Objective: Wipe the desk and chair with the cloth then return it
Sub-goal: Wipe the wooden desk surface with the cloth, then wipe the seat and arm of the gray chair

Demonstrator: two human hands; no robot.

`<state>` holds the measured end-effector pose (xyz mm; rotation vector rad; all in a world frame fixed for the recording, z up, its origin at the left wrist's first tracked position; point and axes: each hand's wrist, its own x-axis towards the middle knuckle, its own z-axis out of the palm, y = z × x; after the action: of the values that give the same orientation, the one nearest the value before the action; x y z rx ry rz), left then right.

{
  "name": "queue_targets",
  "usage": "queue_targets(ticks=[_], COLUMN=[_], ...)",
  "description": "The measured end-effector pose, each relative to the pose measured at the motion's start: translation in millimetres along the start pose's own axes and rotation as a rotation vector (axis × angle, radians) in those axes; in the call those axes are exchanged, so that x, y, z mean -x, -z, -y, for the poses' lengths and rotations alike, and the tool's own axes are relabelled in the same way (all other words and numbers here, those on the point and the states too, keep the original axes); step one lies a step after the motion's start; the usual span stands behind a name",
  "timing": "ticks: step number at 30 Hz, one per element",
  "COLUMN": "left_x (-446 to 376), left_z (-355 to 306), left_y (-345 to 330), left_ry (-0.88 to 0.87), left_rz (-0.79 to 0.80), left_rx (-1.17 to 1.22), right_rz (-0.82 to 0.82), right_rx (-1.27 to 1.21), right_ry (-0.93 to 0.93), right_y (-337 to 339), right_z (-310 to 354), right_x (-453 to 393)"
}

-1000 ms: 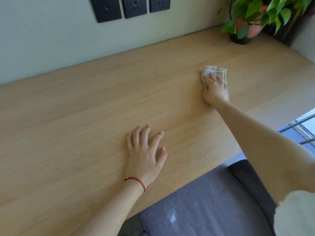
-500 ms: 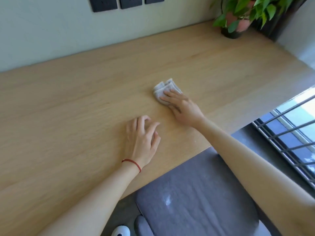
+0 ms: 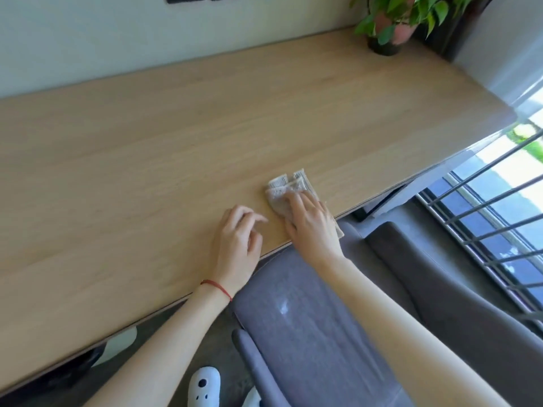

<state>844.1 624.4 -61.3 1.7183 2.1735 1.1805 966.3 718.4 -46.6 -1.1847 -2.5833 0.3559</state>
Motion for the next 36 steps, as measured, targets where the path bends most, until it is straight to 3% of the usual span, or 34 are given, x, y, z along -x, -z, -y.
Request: queue_targets(ticks=[3, 5, 10, 12, 15, 17, 20, 23, 27, 32, 36], left_x=[39, 60, 106, 126, 159, 181, 212, 232, 237, 247, 249], left_z=[-13, -19, -12, -4, 4, 5, -4, -19, -24, -11, -6], left_y=[3, 1, -9, -15, -33, -51, -82, -110, -135, -153, -157], left_ry=[-0.005, 0.020, 0.046, 0.196, 0.445, 0.635, 0.865, 0.969, 1.020, 0.926, 0.912], left_rz=[0.129, 0.211, 0.386, 0.440, 0.537, 0.566, 0.437, 0.298, 0.138, -0.033, -0.082], left_rx=[0.017, 0.032, -0.072, -0.094, -0.234, -0.340, -0.285, -0.128, -0.194, -0.244, -0.264], right_rz=[0.026, -0.097, -0.291, -0.251, -0.055, 0.062, 0.107, 0.123, 0.198, 0.246, 0.260], right_rx=[-0.082, -0.220, -0.822, -1.004, -1.240, -1.258, -1.164, -0.845, -0.533, -0.220, -0.173], right_ry=[-0.119, -0.209, -0.607, -0.787, -1.070, -1.140, -1.092, -0.937, -0.694, -0.346, -0.244], right_y=[15, 26, 26, 10, -23, -45, -72, -90, -115, -160, -206], right_z=[10, 13, 12, 6, -10, -27, -54, -81, -109, -126, -109], right_x=[-8, 1, 66, 96, 136, 160, 189, 209, 212, 179, 153])
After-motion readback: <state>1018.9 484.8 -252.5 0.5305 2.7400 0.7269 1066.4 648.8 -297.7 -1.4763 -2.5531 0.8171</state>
